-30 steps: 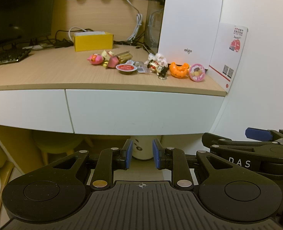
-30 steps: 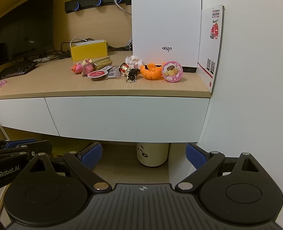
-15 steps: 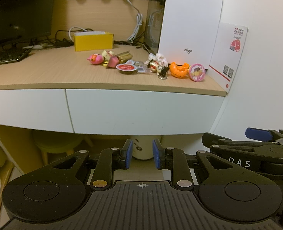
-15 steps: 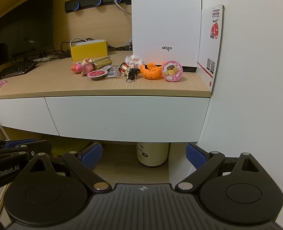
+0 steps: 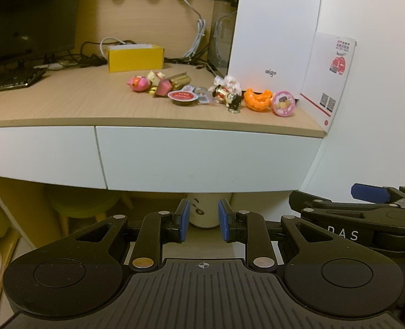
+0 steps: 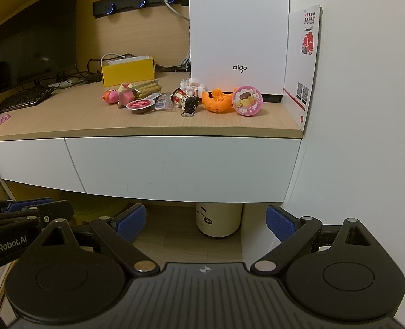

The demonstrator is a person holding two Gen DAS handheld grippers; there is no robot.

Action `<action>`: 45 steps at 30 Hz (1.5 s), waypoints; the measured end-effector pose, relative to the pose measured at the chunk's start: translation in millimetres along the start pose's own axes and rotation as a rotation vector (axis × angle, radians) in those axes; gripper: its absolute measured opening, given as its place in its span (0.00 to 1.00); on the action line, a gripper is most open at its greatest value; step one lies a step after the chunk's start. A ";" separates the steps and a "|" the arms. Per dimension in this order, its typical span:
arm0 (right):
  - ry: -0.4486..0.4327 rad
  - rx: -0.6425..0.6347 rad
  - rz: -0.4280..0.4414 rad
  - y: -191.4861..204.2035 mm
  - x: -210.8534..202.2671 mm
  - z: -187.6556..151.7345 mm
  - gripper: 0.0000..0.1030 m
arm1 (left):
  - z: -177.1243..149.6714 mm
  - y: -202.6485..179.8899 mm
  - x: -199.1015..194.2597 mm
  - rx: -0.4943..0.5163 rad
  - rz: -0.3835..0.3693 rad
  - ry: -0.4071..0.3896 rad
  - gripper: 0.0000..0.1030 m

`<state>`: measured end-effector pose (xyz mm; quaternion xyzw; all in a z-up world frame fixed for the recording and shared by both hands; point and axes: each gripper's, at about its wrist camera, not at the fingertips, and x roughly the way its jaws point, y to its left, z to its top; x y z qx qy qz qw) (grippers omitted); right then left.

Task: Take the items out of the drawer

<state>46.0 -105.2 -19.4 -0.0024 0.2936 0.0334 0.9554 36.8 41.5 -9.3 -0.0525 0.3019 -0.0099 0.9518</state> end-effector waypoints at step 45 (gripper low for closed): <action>0.019 -0.015 0.014 0.8 3.1 -4.8 0.92 | -2.3 -0.1 2.4 -0.017 0.004 0.020 0.24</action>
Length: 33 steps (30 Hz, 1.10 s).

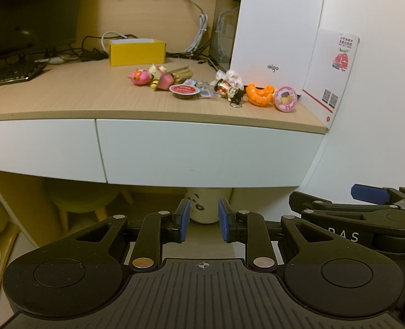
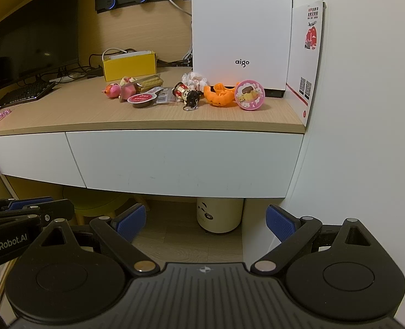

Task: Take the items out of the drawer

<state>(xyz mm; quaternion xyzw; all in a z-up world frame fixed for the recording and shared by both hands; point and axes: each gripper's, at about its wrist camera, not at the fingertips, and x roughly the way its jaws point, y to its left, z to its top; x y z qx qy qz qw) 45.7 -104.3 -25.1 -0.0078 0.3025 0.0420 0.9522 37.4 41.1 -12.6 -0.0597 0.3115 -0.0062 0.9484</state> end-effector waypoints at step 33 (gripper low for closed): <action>0.002 0.000 0.004 -2.5 1.4 -1.6 0.92 | -0.8 0.4 4.6 -0.006 0.003 0.010 0.24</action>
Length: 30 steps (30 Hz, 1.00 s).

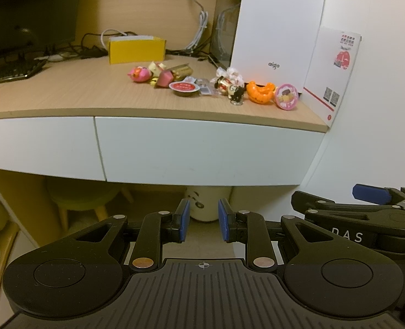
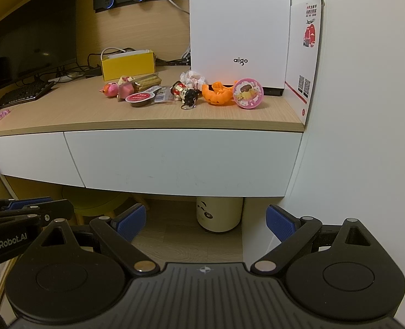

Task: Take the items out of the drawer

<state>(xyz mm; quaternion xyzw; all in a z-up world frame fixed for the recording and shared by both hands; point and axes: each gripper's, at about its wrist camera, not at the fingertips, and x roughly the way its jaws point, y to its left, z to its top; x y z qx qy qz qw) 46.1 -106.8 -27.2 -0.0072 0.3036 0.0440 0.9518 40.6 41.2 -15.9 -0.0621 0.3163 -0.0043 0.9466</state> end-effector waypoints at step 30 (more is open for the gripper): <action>0.019 0.006 0.004 -2.6 1.0 0.9 0.92 | 4.5 -8.1 7.1 -0.018 -0.070 0.054 0.18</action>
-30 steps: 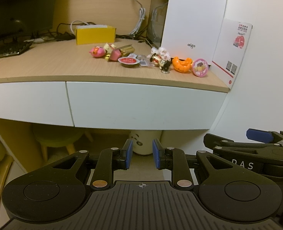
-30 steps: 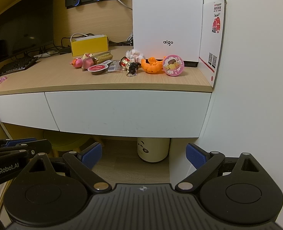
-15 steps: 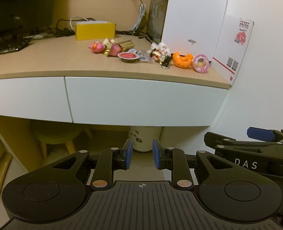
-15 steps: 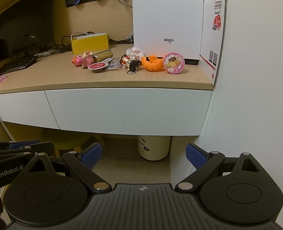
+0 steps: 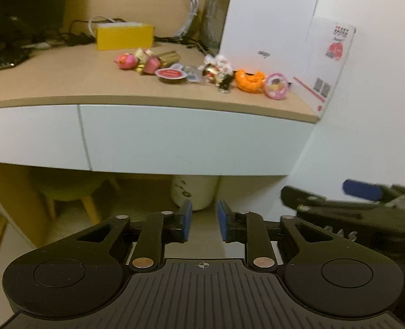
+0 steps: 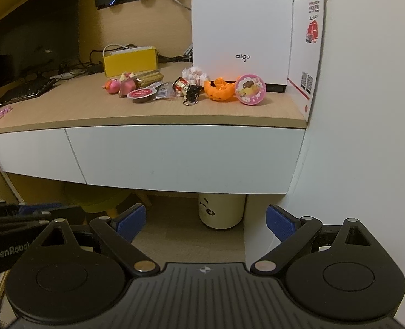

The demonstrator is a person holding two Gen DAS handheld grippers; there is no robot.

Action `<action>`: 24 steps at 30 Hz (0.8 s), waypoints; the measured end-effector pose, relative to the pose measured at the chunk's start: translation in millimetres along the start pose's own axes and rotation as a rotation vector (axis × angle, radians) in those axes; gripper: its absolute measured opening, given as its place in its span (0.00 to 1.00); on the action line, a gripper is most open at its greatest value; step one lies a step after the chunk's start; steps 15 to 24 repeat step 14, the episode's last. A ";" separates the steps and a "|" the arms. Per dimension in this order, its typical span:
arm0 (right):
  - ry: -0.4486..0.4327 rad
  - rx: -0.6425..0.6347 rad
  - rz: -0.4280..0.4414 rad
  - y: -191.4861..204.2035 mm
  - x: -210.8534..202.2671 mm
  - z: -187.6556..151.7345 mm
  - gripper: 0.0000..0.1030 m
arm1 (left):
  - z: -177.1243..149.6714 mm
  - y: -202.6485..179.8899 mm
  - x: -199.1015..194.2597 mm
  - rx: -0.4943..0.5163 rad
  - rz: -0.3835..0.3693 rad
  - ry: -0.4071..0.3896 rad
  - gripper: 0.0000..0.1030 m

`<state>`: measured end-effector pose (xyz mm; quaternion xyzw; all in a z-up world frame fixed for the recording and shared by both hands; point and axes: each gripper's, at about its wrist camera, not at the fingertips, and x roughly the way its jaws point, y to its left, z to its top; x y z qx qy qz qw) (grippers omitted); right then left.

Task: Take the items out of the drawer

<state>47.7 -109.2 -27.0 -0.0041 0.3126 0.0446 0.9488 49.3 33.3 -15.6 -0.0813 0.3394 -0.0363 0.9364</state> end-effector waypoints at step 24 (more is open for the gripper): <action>0.098 0.146 -0.042 -31.5 4.8 20.2 0.92 | 36.6 23.1 14.4 -0.031 -0.126 -0.028 0.16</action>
